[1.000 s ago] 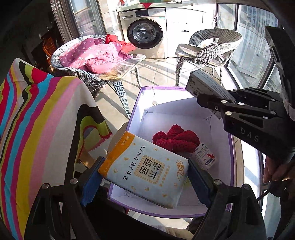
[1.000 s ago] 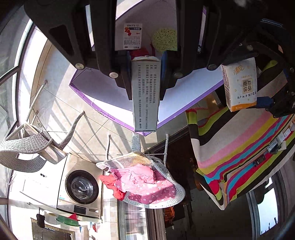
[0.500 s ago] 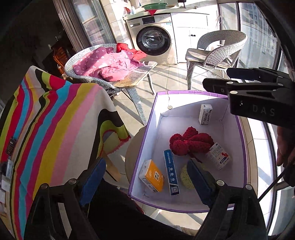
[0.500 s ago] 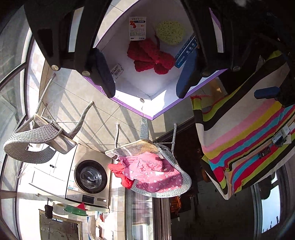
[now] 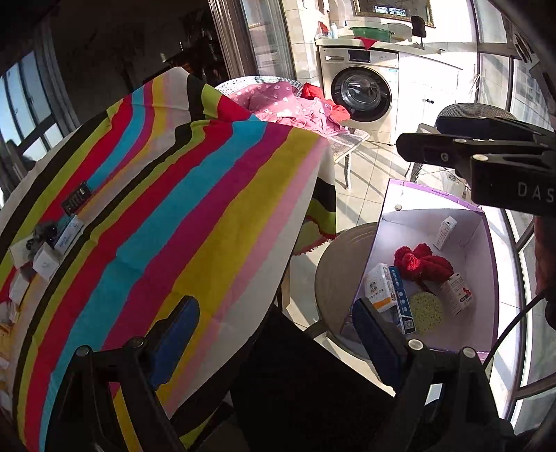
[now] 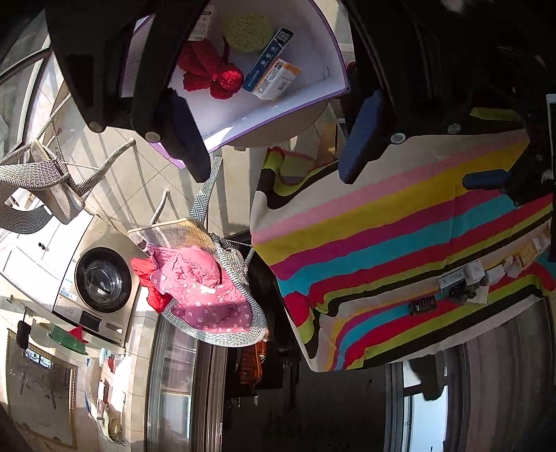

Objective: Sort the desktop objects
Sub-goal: 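Grasp the green toothpaste box with the right tool while the left tool grasps the white cube box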

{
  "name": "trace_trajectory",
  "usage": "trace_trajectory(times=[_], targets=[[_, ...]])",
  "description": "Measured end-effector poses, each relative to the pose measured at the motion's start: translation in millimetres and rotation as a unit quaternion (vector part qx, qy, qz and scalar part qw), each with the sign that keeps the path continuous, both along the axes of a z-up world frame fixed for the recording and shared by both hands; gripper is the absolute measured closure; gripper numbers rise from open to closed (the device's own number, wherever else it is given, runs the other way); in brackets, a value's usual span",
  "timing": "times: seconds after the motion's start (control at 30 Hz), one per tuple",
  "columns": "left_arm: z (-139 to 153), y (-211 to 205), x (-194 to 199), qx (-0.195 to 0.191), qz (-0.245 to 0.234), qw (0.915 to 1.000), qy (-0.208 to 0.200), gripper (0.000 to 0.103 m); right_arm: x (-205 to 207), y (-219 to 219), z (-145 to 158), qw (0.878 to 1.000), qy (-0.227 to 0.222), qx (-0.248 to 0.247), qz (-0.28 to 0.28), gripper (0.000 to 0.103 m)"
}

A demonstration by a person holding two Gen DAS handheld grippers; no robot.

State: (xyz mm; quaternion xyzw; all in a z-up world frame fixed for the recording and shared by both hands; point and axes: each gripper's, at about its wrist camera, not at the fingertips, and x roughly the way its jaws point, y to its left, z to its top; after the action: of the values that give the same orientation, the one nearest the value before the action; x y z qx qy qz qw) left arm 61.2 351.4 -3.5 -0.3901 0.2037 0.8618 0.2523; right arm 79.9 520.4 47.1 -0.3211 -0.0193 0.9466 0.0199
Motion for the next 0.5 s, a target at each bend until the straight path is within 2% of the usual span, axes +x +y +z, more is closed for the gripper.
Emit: trace_trajectory(times=[0.07, 0.2, 0.3, 0.4, 0.5], targets=[[-2.6, -44.8, -12.2, -0.003, 0.064, 0.9978, -0.014, 0.012, -18.0, -34.5, 0.0, 0.999, -0.004, -0.007, 0.046, 0.024], [3.0, -136.9, -31.3, 0.023, 0.168, 0.9853, -0.022, 0.012, -58.3, -114.3, -9.8, 0.988, -0.024, -0.011, 0.151, 0.024], [9.6, -190.9, -55.3, 0.003, 0.233, 0.9725, -0.011, 0.012, -97.3, -170.1, -20.2, 0.975, -0.047, -0.010, 0.215, 0.024], [16.5, -229.3, -93.1, -0.005, 0.286, 0.9583, 0.009, 0.012, -143.4, -217.6, -31.7, 0.970, -0.067, 0.034, 0.232, 0.024], [15.1, -249.5, -134.7, -0.002, 0.306, 0.9518, 0.013, 0.012, -179.7, -242.4, -35.7, 0.969, -0.087, 0.046, 0.229, 0.024]])
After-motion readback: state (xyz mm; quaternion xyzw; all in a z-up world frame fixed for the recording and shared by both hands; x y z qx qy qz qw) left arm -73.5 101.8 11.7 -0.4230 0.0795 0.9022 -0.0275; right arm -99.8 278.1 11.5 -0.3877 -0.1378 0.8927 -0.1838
